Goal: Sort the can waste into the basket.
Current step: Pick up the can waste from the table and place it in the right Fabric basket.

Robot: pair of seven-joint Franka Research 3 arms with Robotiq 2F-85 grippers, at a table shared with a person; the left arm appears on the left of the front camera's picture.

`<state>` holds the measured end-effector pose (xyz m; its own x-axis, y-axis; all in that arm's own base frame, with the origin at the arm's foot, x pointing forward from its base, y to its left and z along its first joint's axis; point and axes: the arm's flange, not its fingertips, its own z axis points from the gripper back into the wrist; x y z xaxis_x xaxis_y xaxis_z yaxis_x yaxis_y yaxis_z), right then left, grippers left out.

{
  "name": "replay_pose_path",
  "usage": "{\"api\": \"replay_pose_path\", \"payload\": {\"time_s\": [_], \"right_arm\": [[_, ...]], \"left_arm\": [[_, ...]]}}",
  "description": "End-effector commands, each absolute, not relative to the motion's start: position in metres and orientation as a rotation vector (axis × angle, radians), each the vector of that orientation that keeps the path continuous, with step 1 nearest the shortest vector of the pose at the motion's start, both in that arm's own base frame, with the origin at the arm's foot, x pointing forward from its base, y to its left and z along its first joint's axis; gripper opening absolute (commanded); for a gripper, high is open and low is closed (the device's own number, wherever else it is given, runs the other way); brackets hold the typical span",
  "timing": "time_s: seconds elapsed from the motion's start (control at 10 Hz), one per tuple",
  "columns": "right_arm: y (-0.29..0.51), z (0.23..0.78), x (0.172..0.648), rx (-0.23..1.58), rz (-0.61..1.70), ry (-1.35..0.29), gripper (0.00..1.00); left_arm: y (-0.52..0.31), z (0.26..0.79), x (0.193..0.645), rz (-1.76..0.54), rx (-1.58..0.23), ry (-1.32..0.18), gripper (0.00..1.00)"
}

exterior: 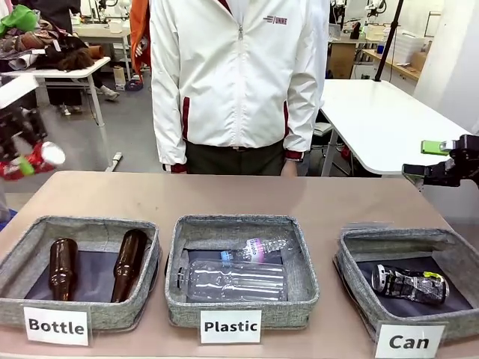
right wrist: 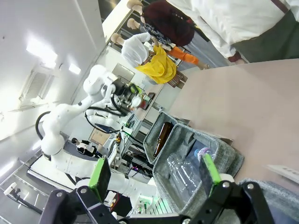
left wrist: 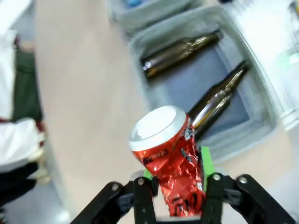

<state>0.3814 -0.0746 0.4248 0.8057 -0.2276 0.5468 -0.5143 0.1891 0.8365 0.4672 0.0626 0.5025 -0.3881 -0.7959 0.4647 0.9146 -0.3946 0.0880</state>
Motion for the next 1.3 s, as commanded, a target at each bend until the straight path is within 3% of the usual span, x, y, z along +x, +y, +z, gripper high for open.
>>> {"api": "replay_pose_path", "payload": {"time_s": [0.0,0.2,0.3,0.8,0.9,1.0,1.1,1.2], "right_arm": [[-0.076,0.426,0.382,1.391,0.245,-0.664,1.00],[-0.076,0.426,0.382,1.391,0.245,-0.664,1.00],[-0.076,0.426,0.382,1.391,0.245,-0.664,1.00],[-0.076,0.426,0.382,1.391,0.245,-0.664,1.00],[-0.076,0.426,0.382,1.391,0.245,-0.664,1.00],[-0.075,0.425,0.381,1.394,0.223,-0.654,1.00],[-0.079,0.443,0.370,1.359,0.235,-0.659,1.00],[-0.090,0.460,0.361,1.314,0.207,-0.640,1.00]], "left_arm": [[0.070,0.494,0.415,-2.034,-0.539,-0.413,0.00],[0.083,0.491,0.399,-1.978,-0.630,-0.572,0.00],[0.069,0.489,0.405,-2.017,-0.556,-0.452,0.00],[0.069,0.489,0.405,-2.017,-0.556,-0.452,0.00],[0.068,0.486,0.404,-2.027,-0.562,-0.473,0.42],[0.031,0.496,0.395,-1.979,-0.666,-0.540,0.42],[-0.035,0.522,0.384,-1.854,-0.680,-0.733,0.42],[-0.092,0.543,0.372,-1.878,-0.720,-0.754,0.42]]}}
